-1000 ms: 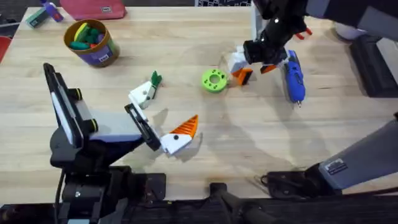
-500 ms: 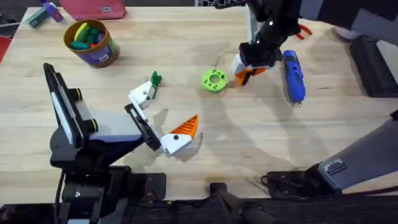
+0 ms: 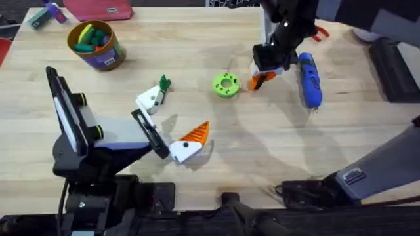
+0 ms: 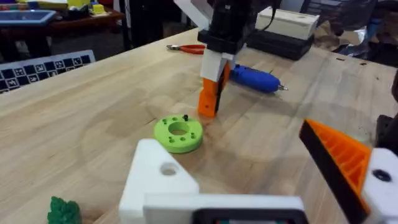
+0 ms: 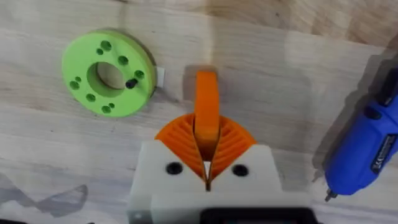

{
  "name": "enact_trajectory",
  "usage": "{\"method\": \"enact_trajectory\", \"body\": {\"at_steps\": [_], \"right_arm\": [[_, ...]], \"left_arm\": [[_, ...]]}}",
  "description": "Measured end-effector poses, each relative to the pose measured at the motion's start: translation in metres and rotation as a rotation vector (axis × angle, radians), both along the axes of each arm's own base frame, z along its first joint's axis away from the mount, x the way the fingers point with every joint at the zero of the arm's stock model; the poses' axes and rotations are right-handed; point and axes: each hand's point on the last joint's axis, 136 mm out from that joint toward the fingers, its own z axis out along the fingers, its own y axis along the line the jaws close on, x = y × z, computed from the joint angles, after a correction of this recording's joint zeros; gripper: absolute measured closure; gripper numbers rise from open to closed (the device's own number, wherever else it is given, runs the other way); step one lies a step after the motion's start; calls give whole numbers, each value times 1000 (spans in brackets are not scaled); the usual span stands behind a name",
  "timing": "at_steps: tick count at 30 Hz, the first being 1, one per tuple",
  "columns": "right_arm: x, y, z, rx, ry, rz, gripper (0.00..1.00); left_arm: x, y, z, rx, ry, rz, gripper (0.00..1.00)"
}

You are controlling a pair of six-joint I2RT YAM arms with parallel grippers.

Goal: Pick up the gripper from the table and insert it into the empty holder that is missing its gripper. Then pick up a screw, insert it into the mounting hole, and use the screwdriver to tighten it. Finally, clean up the table by picking up the vegetable and placing it into the bucket.

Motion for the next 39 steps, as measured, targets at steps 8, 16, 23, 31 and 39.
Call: {"method": "enact_trajectory", "body": {"at_steps": [8,16,23,31,39], "right_arm": [[-11,-4,16,-18,54,-24,987],[-3,11,71,122,-91,-78,988],[-6,21,144,242,-314,-100,988],[-12,43,212,388,-566,-96,989],[-16,85,214,748,-689,6,990]], "left_arm": [[0,0,0,0,-1,0,15],[0,0,0,0,0,0,15],[0,0,0,0,0,0,16],[0,0,0,0,0,0,15],[0,0,0,0,0,0,15]]}}
